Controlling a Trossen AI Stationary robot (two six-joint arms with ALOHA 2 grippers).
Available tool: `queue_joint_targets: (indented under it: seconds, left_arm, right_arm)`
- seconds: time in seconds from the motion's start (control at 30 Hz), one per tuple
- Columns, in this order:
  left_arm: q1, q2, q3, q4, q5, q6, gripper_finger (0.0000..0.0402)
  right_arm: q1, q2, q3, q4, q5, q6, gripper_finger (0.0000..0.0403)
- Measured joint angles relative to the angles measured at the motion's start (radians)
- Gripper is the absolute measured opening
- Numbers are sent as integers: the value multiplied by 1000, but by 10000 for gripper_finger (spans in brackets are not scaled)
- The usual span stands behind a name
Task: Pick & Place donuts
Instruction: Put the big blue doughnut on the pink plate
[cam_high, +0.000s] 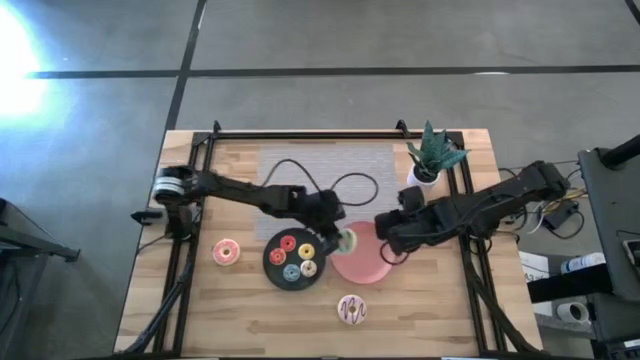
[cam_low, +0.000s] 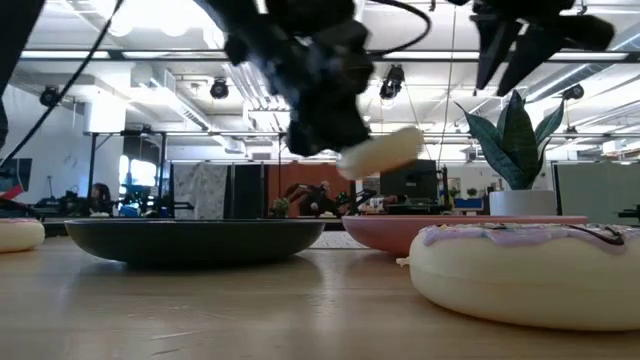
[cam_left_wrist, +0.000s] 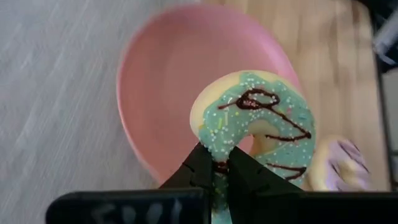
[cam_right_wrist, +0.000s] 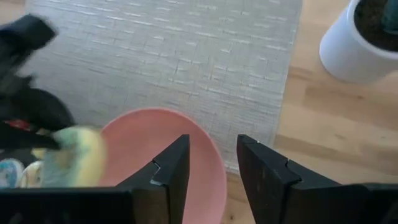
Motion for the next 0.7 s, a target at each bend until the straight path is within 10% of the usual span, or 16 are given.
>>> queue_joint_targets:
  seconds: [0.3,0.7]
  left_arm:
    - [-1,193,200,-113,-21,31,10]
    - [1,162,193,-220,-25,66,129]
  right_arm:
    - [54,24,-10,1,-1,52,125]
    - [65,32,-16,-4,-3,26,125]
